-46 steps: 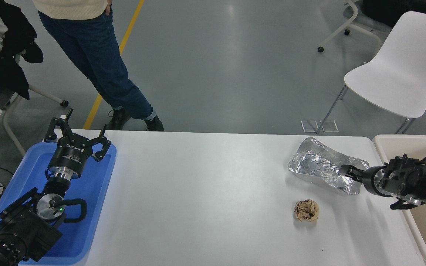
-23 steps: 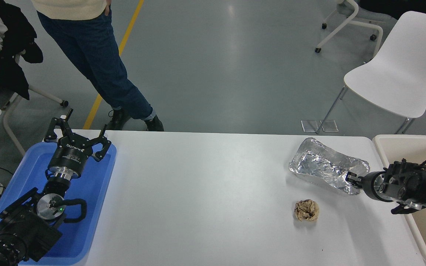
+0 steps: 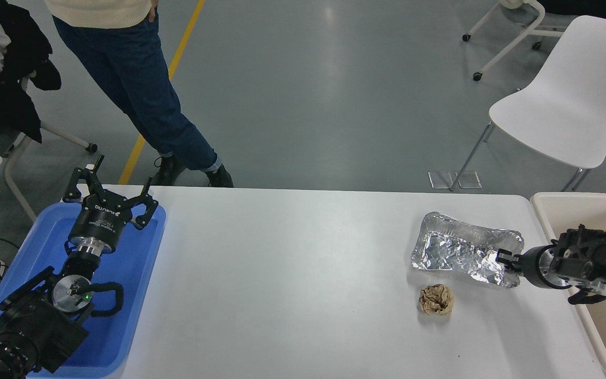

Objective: Pick up foil plate and place in dustbin

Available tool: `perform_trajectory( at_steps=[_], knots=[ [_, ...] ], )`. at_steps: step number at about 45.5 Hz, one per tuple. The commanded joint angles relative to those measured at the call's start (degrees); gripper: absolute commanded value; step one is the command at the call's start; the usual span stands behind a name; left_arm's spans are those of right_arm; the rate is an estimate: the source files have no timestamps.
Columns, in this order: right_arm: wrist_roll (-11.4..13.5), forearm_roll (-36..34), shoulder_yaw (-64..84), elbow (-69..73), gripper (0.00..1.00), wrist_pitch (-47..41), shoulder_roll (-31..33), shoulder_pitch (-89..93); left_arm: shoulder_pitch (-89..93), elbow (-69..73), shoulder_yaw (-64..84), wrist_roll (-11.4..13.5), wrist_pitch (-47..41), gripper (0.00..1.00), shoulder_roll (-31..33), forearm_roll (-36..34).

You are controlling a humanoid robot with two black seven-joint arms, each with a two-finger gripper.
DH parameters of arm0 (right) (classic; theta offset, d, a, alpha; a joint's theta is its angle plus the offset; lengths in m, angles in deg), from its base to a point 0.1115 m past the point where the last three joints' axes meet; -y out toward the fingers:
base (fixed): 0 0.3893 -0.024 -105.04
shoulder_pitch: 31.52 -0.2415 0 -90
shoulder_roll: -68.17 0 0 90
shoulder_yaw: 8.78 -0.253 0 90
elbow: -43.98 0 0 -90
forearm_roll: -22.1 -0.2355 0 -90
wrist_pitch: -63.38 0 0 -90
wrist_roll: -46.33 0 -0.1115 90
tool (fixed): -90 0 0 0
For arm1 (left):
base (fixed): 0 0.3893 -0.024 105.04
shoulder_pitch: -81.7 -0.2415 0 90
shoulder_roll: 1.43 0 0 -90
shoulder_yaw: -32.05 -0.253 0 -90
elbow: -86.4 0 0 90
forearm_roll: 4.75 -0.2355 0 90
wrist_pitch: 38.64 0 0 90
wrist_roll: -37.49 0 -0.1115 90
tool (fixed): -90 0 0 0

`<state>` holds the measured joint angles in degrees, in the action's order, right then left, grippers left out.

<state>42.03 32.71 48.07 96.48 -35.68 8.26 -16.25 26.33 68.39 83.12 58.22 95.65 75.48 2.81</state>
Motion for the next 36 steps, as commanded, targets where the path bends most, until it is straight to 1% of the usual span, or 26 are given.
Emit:
perform_trajectory(
  at_steps=[1, 14, 36],
  knots=[
    [-0.1, 3.1, 5.0, 9.8, 0.0, -9.7, 3.3, -13.9, 0.0, 0.0, 0.0, -0.1, 0.0, 1.0, 0.0, 0.0],
    [-0.1, 4.7, 9.9, 15.4, 0.0, -35.5, 3.2, -34.1, 0.0, 0.1, 0.0, -0.1, 0.0, 1.0, 0.0, 0.0],
    [-0.1, 5.8, 9.2, 18.3, 0.0, -35.9, 3.1, -58.2, 0.0, 0.1, 0.0, -0.1, 0.0, 1.0, 0.0, 0.0]
  ],
)
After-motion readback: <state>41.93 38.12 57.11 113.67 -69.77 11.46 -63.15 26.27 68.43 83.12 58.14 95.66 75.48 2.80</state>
